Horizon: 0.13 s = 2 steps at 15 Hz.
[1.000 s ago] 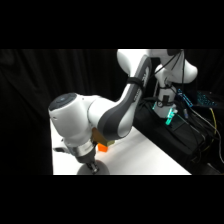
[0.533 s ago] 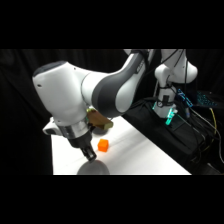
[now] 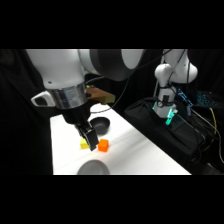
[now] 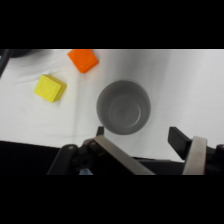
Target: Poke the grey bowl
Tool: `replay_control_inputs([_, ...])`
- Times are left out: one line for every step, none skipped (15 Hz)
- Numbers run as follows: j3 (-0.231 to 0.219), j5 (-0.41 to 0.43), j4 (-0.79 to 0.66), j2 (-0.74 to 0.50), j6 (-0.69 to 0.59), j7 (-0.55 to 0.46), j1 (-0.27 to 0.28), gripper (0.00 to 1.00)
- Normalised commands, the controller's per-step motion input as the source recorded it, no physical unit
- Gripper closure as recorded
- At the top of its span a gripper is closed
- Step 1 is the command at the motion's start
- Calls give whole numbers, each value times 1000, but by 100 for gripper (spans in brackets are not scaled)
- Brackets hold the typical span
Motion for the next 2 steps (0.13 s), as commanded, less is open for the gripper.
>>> replay_control_inputs([0, -145, -104, -243, -158, -68, 5, 0])
replay_control_inputs([11, -129, -118, -223, -96, -132, -17, 0])
